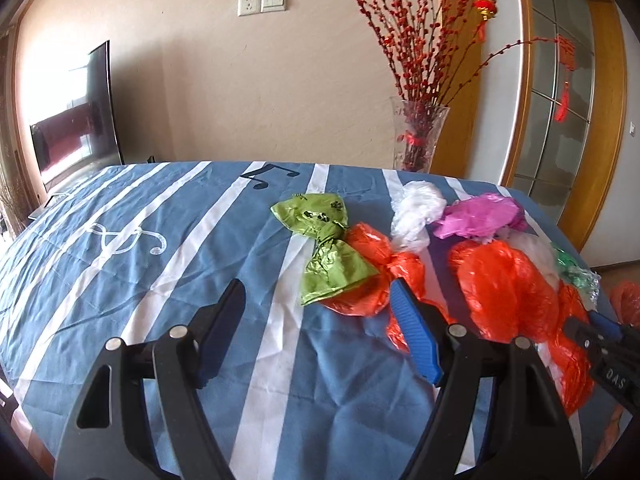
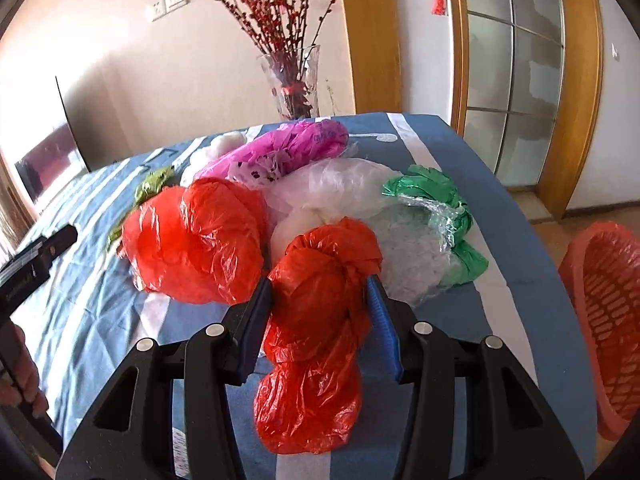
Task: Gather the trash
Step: 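Grasp the lime-green printed bag with the left gripper while the right grasps a red bag, then carry both bags over the red basket and open both grippers to drop them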
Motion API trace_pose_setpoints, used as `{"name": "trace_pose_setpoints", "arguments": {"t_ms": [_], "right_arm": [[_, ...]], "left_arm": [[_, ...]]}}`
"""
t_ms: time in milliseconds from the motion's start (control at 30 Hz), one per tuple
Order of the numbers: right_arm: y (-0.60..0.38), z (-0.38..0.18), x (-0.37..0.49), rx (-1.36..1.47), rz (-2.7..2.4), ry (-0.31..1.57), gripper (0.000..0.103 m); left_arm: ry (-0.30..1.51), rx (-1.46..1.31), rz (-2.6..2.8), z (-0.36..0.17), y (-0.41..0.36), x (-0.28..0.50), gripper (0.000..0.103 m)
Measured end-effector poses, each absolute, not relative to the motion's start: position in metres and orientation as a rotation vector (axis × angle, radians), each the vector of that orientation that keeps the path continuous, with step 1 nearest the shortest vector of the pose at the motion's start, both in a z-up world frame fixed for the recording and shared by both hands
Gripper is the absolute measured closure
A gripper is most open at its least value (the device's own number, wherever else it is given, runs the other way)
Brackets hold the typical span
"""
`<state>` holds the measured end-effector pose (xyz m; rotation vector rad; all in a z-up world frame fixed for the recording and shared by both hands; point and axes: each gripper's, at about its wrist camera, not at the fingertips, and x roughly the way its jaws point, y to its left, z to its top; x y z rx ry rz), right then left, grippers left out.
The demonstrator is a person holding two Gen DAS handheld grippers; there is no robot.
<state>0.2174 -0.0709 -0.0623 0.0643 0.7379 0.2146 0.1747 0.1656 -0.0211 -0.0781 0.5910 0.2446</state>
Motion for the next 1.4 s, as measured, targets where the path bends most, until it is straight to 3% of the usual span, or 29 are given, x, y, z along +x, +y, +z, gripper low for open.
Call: {"name": "trace_pose_setpoints", "arguments": {"t_ms": [233,433,767,967,1100,1400], "right_arm": [[-0.073,-0.066,0.223,0.085,0.226,0.764,0.054],[-0.073,-0.065,0.224,0.078,0.225,0.758,0.069],[-0.073,-0.065,0.224,0.077,0.229,0.762,0.069],[-0.074,-0.066,0.225,0.088,0.233,0.766,0.069],[-0.074,-0.065,0.225,0.087,0.232,0.764,0.069],[-0.087,-0.058,0.214,0.12,0.226,0.703,0.072]], "left_arm": [[0.634,-0.087,0.252,-0.029,0.177,0.2,0.03],[0.697,-0.081,0.257,-0.037,0.181,0.236,0.031],[0.816,-0.16,0.259,-0.053,0.202,0.293,0.043],[0.88,-0.156,0.255,-0.069,0.207,0.31,0.064],[0.875,-0.166,0.232,-0.07,0.209,0.311,0.09],[0.817,-0.163,0.188,-0.054,0.207,0.288,0.094]]}}
